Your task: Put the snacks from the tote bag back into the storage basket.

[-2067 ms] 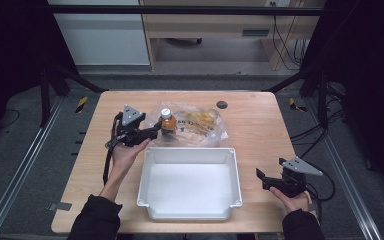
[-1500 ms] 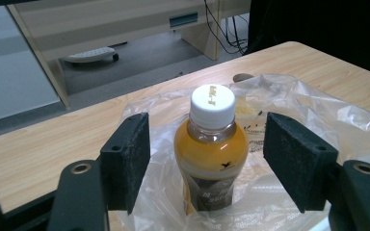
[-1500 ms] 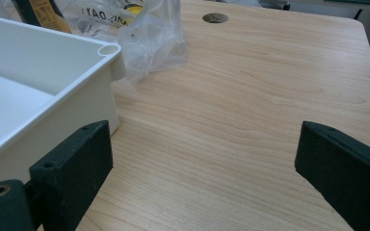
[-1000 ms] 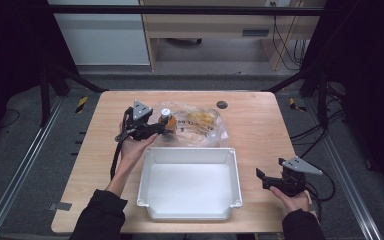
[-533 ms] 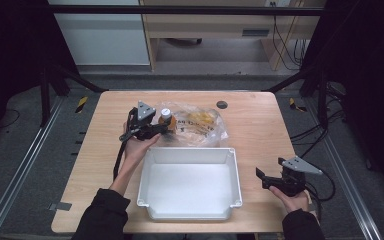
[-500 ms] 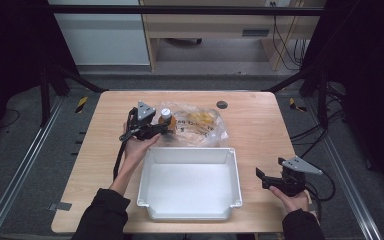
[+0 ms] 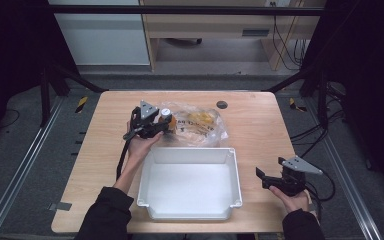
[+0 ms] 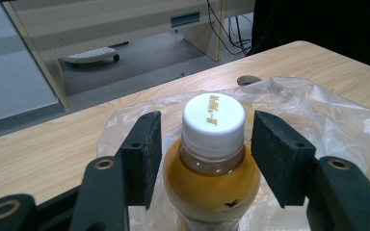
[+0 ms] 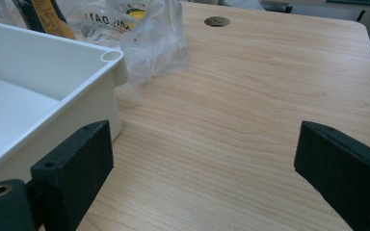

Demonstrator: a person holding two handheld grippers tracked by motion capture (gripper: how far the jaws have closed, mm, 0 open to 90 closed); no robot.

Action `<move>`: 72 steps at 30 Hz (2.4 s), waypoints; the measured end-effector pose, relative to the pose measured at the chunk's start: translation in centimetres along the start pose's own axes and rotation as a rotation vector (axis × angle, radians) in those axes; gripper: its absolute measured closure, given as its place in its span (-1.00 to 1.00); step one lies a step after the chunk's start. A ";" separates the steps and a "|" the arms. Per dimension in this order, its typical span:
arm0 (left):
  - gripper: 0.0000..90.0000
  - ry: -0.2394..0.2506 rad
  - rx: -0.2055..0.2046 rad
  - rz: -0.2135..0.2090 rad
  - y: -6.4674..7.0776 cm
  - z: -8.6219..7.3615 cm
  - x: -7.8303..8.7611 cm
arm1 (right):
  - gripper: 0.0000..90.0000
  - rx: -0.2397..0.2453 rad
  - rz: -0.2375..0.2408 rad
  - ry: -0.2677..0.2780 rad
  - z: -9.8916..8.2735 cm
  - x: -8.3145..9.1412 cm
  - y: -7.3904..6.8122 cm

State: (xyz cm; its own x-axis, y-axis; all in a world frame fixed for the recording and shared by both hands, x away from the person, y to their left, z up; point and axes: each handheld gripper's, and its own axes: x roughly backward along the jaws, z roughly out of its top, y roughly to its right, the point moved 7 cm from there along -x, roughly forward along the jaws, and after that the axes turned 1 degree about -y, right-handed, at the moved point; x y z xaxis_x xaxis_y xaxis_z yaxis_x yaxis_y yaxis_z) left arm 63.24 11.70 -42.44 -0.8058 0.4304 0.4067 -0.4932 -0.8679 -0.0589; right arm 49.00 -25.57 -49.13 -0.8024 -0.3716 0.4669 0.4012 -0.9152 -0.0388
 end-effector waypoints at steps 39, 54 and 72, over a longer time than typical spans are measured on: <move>0.31 0.017 0.011 0.021 0.5 0.1 -0.8 | -0.85 0.004 0.011 -0.010 -0.1 -0.2 -0.1; 0.31 0.033 0.034 0.020 0.0 0.7 0.0 | -0.85 0.002 0.011 -0.014 -0.1 -0.2 -0.2; 0.31 0.058 0.026 0.016 0.1 3.1 2.1 | -0.85 0.003 0.011 -0.011 -0.1 -0.2 -0.2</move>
State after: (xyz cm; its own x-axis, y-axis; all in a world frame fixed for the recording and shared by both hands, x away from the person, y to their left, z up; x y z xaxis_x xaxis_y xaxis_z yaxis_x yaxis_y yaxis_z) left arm 62.53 11.74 -38.81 -0.8313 0.4295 0.3528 -0.4723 -0.8804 -0.0413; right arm 49.03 -25.39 -49.25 -0.7932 -0.3795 0.4763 0.4110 -0.9107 -0.0411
